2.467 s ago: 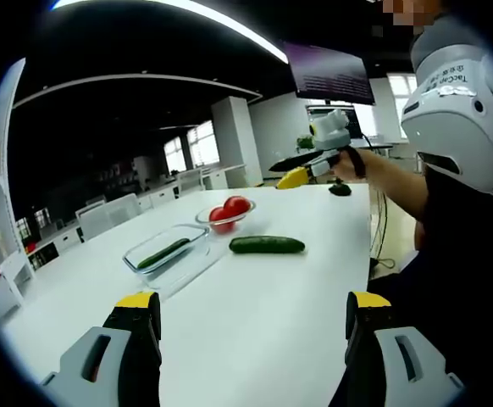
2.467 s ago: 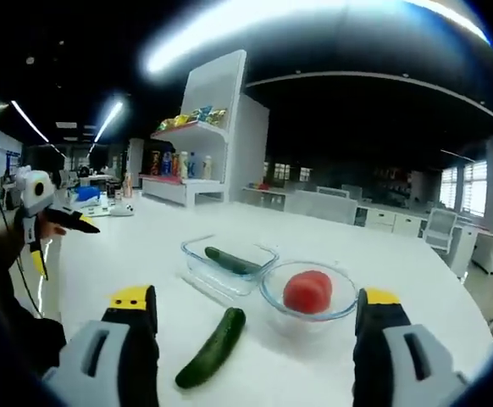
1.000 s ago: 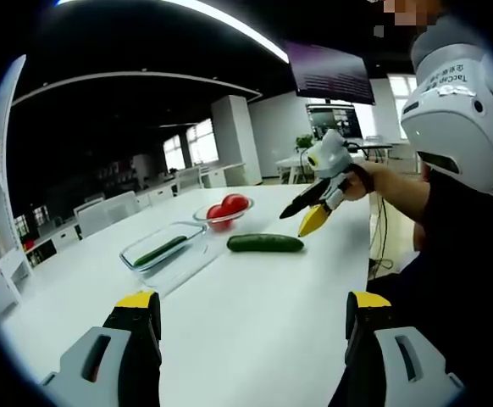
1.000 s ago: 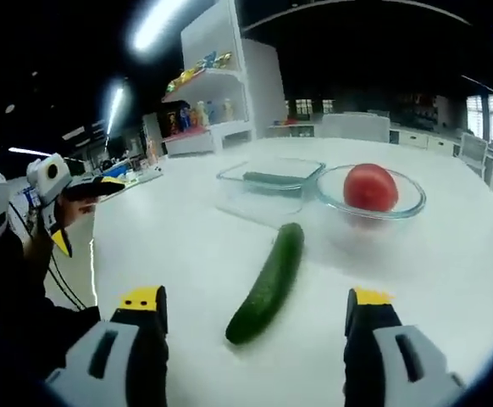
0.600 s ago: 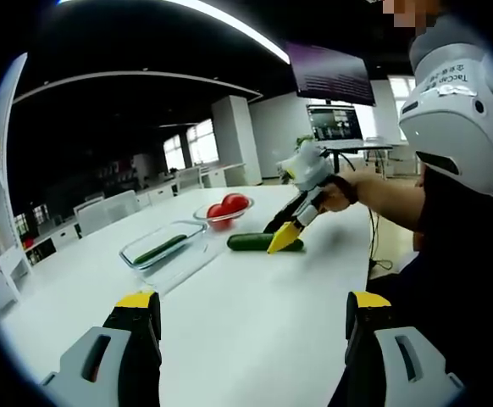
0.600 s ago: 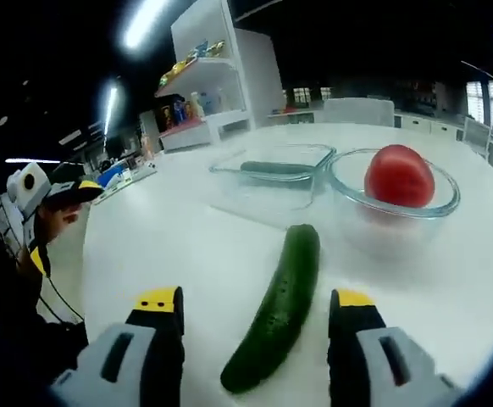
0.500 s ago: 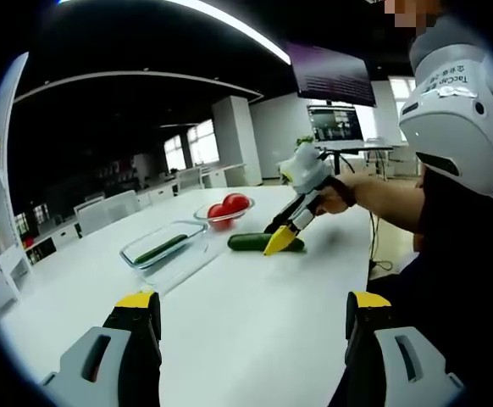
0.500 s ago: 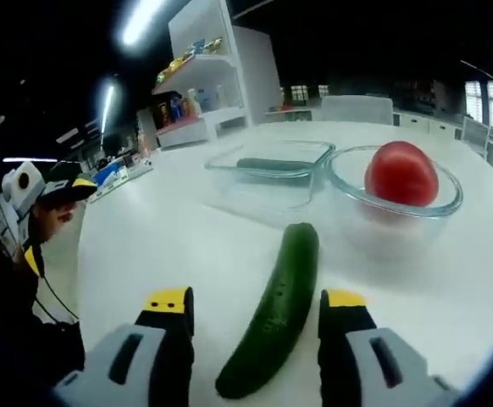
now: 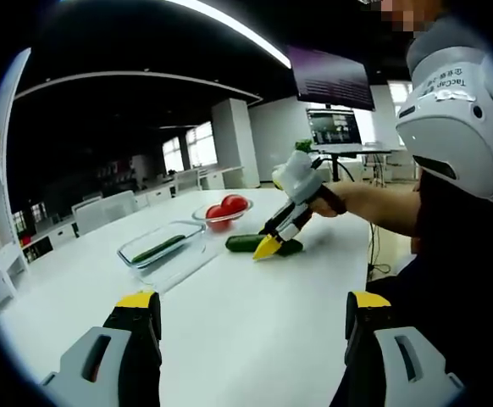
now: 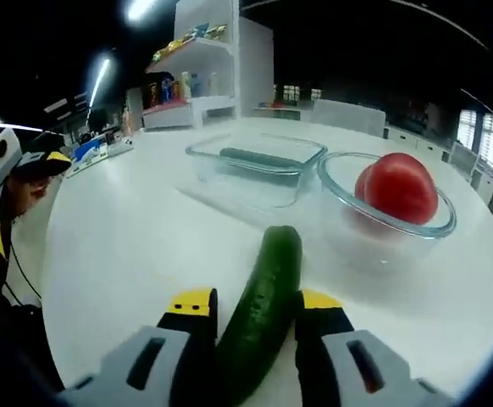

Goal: Sort the scattered tomatoes and cucumbers on the table and place them into their respective storage containers

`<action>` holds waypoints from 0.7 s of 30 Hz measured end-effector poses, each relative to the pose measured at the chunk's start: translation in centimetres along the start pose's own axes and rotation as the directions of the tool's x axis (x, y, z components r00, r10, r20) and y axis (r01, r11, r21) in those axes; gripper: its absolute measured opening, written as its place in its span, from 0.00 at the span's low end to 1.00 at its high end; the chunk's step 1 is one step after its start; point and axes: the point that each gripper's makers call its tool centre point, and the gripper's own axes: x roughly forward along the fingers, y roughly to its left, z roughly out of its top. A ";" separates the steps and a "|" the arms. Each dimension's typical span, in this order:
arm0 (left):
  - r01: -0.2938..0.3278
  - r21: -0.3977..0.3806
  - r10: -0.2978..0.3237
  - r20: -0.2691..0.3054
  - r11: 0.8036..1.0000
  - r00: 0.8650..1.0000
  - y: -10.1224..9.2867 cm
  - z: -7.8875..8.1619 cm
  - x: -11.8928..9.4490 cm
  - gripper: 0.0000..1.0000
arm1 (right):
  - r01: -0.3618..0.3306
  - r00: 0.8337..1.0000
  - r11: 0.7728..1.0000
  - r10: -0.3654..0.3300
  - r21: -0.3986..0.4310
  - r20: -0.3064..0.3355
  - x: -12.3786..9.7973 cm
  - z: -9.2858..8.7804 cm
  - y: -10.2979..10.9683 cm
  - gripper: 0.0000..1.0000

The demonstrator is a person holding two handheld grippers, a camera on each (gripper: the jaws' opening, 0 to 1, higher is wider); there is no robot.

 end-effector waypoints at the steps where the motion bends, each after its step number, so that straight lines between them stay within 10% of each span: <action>1: 0.002 0.000 -0.002 0.000 1.000 1.000 0.0 0.0 0.0 0.90 | 0.007 1.000 1.000 -0.007 0.001 -0.003 0.0 0.0 0.0 0.31; 21: -0.010 0.012 0.010 0.012 1.000 1.000 0.3 0.4 -0.5 0.89 | 0.030 0.998 0.999 -0.031 -0.023 -0.054 0.7 0.2 -0.4 0.21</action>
